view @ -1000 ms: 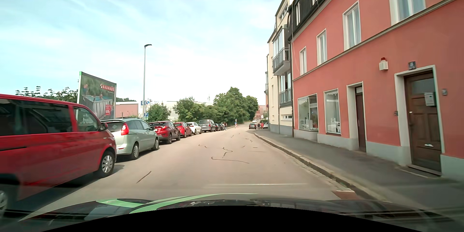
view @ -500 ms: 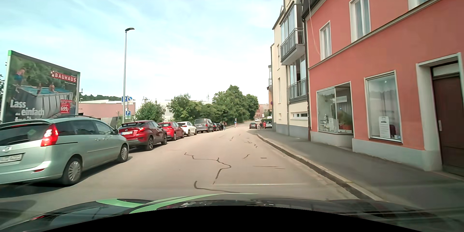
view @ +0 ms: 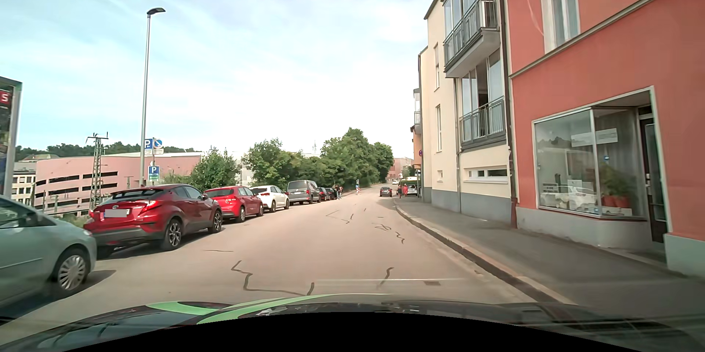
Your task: Follow the waypoints while adhering to traffic rules and regulations
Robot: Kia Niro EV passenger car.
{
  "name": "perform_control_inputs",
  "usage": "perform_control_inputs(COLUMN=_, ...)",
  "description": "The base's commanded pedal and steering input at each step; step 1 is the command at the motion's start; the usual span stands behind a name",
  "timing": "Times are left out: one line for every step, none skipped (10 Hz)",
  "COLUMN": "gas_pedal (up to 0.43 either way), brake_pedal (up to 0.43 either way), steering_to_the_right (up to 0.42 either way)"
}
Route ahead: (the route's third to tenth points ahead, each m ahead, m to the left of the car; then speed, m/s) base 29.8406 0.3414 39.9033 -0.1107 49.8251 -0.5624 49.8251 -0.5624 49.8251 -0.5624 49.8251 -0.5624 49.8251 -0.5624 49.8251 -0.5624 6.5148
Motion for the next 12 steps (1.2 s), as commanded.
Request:
perform_control_inputs(gas_pedal=0.0, brake_pedal=0.0, steering_to_the_right=0.0)
perform_control_inputs(gas_pedal=0.0, brake_pedal=0.0, steering_to_the_right=0.0)
perform_control_inputs(gas_pedal=0.0, brake_pedal=0.0, steering_to_the_right=0.0)
perform_control_inputs(gas_pedal=0.0, brake_pedal=0.0, steering_to_the_right=0.004)
perform_control_inputs(gas_pedal=0.0, brake_pedal=0.0, steering_to_the_right=0.011)
perform_control_inputs(gas_pedal=0.0, brake_pedal=0.0, steering_to_the_right=0.014)
perform_control_inputs(gas_pedal=0.0, brake_pedal=0.0, steering_to_the_right=0.016)
perform_control_inputs(gas_pedal=0.0, brake_pedal=0.0, steering_to_the_right=0.018)
perform_control_inputs(gas_pedal=0.0, brake_pedal=0.0, steering_to_the_right=0.017)
perform_control_inputs(gas_pedal=0.0, brake_pedal=0.0, steering_to_the_right=0.018)
perform_control_inputs(gas_pedal=0.0, brake_pedal=0.0, steering_to_the_right=0.018)
perform_control_inputs(gas_pedal=0.0, brake_pedal=0.0, steering_to_the_right=0.018)
